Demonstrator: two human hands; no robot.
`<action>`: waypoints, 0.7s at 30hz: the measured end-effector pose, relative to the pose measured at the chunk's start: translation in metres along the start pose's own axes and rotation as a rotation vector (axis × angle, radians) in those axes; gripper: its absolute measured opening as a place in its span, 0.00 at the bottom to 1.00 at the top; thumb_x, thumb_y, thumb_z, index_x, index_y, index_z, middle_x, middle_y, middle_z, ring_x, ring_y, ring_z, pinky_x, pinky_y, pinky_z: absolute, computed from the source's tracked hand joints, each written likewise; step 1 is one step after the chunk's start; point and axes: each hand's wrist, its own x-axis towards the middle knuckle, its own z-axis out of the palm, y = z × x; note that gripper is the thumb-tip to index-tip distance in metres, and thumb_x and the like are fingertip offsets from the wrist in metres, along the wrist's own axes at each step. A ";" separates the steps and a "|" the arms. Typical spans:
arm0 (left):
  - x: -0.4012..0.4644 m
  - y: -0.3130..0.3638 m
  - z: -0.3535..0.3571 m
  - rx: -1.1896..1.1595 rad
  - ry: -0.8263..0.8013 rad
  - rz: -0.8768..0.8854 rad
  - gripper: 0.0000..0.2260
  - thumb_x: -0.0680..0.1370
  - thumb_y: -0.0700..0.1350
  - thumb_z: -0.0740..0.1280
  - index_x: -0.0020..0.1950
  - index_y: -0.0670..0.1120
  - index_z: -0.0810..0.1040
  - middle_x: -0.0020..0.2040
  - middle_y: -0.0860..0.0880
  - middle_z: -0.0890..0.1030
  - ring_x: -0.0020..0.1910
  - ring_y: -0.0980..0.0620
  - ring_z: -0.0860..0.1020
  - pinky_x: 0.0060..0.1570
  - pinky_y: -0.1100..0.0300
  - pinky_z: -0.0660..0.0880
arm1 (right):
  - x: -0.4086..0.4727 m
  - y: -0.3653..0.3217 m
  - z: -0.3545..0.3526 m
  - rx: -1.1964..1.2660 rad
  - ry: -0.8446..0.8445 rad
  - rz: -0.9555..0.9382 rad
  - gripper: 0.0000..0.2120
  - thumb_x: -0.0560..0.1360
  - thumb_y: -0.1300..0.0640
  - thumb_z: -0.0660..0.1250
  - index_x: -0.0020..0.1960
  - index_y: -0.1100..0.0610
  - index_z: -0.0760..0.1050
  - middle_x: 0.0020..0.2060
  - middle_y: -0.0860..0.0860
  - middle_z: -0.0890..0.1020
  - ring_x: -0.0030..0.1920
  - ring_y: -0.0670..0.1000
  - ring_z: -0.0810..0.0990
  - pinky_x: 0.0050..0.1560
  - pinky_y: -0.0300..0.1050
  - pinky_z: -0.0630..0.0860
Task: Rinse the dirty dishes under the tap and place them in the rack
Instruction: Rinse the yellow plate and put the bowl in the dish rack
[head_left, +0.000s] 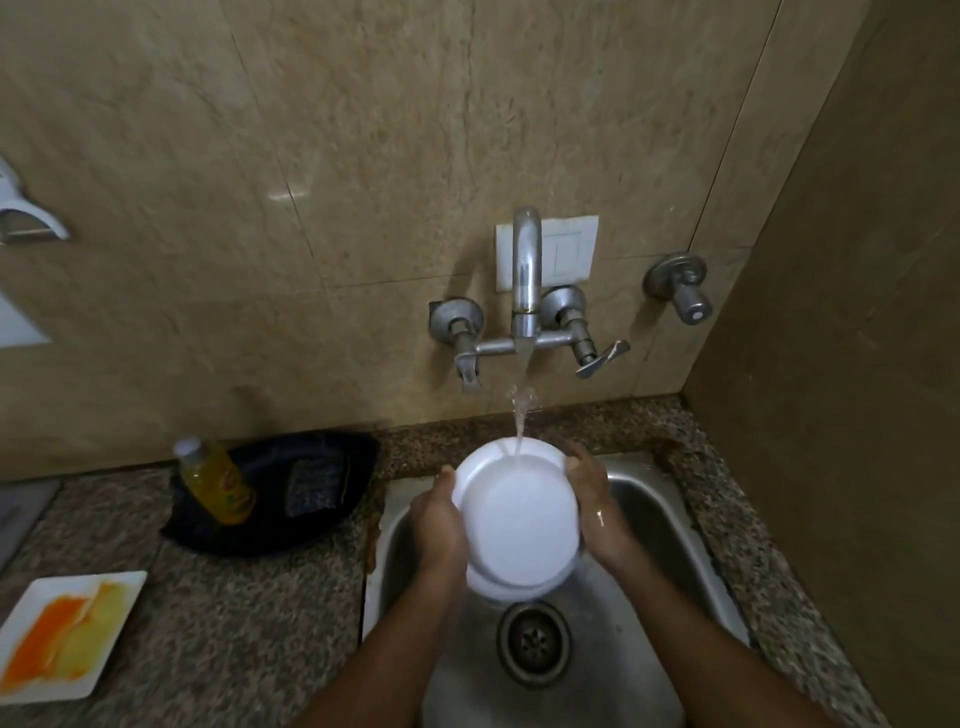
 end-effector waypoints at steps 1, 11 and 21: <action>-0.002 0.001 -0.002 -0.006 0.003 0.022 0.15 0.79 0.53 0.64 0.47 0.42 0.82 0.45 0.42 0.84 0.46 0.42 0.81 0.52 0.48 0.77 | -0.002 0.001 -0.002 0.158 -0.003 0.065 0.23 0.78 0.38 0.60 0.64 0.52 0.75 0.61 0.57 0.80 0.59 0.56 0.79 0.52 0.49 0.74; 0.012 0.015 -0.021 -0.060 0.043 0.094 0.29 0.67 0.65 0.65 0.55 0.43 0.80 0.51 0.41 0.83 0.49 0.40 0.82 0.57 0.40 0.77 | -0.009 -0.016 -0.003 0.399 -0.093 0.125 0.09 0.81 0.61 0.61 0.57 0.59 0.79 0.51 0.60 0.84 0.51 0.62 0.81 0.51 0.56 0.75; 0.018 0.027 -0.035 -0.224 -0.123 0.028 0.18 0.80 0.55 0.63 0.48 0.41 0.84 0.45 0.40 0.86 0.46 0.37 0.83 0.50 0.43 0.79 | -0.007 -0.032 -0.005 0.564 -0.358 0.105 0.21 0.76 0.66 0.61 0.67 0.57 0.76 0.63 0.63 0.78 0.63 0.70 0.75 0.60 0.77 0.67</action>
